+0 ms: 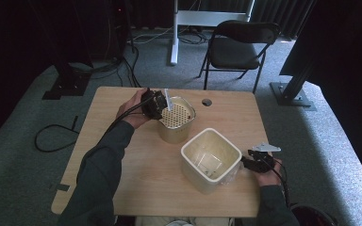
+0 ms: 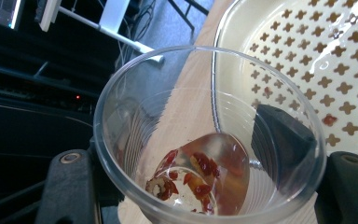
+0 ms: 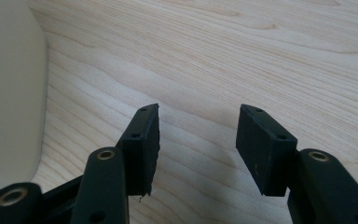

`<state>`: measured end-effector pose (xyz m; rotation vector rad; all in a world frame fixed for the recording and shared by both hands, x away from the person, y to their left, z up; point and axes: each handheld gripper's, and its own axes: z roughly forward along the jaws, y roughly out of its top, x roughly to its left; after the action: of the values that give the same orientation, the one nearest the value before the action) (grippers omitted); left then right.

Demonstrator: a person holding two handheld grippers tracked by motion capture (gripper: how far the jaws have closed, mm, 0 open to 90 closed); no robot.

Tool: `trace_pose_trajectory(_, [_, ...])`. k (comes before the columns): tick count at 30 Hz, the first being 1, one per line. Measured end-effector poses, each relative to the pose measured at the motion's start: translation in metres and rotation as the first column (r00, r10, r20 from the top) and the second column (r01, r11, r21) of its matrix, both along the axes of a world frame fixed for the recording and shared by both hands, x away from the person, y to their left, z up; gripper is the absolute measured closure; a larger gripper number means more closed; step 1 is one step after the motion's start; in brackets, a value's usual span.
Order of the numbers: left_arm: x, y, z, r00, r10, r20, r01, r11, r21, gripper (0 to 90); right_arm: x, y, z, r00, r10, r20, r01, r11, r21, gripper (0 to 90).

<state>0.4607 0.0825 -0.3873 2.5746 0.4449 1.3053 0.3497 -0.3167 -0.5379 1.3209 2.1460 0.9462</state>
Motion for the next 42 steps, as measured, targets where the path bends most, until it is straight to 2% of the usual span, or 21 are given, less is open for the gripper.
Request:
trace_pose_trajectory(4, [-0.001,-0.006,-0.004,0.9995,-0.007,0.030,0.004,0.9961,0.089,35.1,0.000,0.000,-0.001,1.0000,0.001,-0.001,-0.001,1.000,-0.003,48.7])
trace_pose_trajectory(8, [-0.003,-0.010,-0.007,0.9982,-0.025,0.054,0.015,0.9841,0.177,36.0,0.000,-0.001,-0.001,1.0000,-0.001,-0.002,0.001,1.000,-0.003,48.7])
trace_pose_trajectory(11, [-0.003,-0.013,-0.009,0.9968,-0.047,0.064,0.029,0.9679,0.250,36.0,0.000,-0.001,-0.001,1.0000,-0.001,-0.004,0.001,1.000,-0.004,48.7])
trace_pose_trajectory(14, [-0.004,-0.014,-0.010,0.9954,-0.061,0.073,0.037,0.9547,0.295,36.0,-0.001,0.000,-0.001,1.0000,-0.001,-0.007,0.001,1.000,-0.003,48.7])
trace_pose_trajectory(19, [-0.003,-0.015,-0.012,0.9935,-0.078,0.083,0.039,0.9153,0.401,36.1,-0.001,0.000,-0.002,1.0000,0.001,-0.007,-0.001,1.000,-0.005,48.7])
trace_pose_trajectory(22, [-0.003,-0.015,-0.013,0.9928,-0.080,0.089,0.034,0.9006,0.433,36.4,0.000,0.000,-0.002,1.0000,0.000,-0.007,0.000,1.000,-0.006,48.7])
trace_pose_trajectory(24, [-0.004,-0.015,-0.014,0.9925,-0.082,0.090,0.034,0.8980,0.439,36.5,0.000,0.000,-0.002,1.0000,0.001,-0.007,-0.001,1.000,-0.006,48.7])
trace_pose_trajectory(26, [-0.003,-0.016,-0.015,0.9921,-0.087,0.091,0.036,0.8877,0.459,36.7,0.000,0.000,-0.002,1.0000,0.001,-0.008,-0.001,1.000,-0.006,48.8])
trace_pose_trajectory(40, [-0.005,-0.016,-0.016,0.9872,-0.108,0.118,0.033,0.8601,0.509,37.2,0.000,0.000,-0.003,0.9999,0.002,-0.013,-0.002,1.000,-0.006,49.0])
trace_pose_trajectory(42, [-0.005,-0.016,-0.016,0.9858,-0.115,0.122,0.034,0.8498,0.526,37.3,0.000,0.000,-0.003,0.9999,0.002,-0.013,-0.002,1.000,-0.006,48.9])
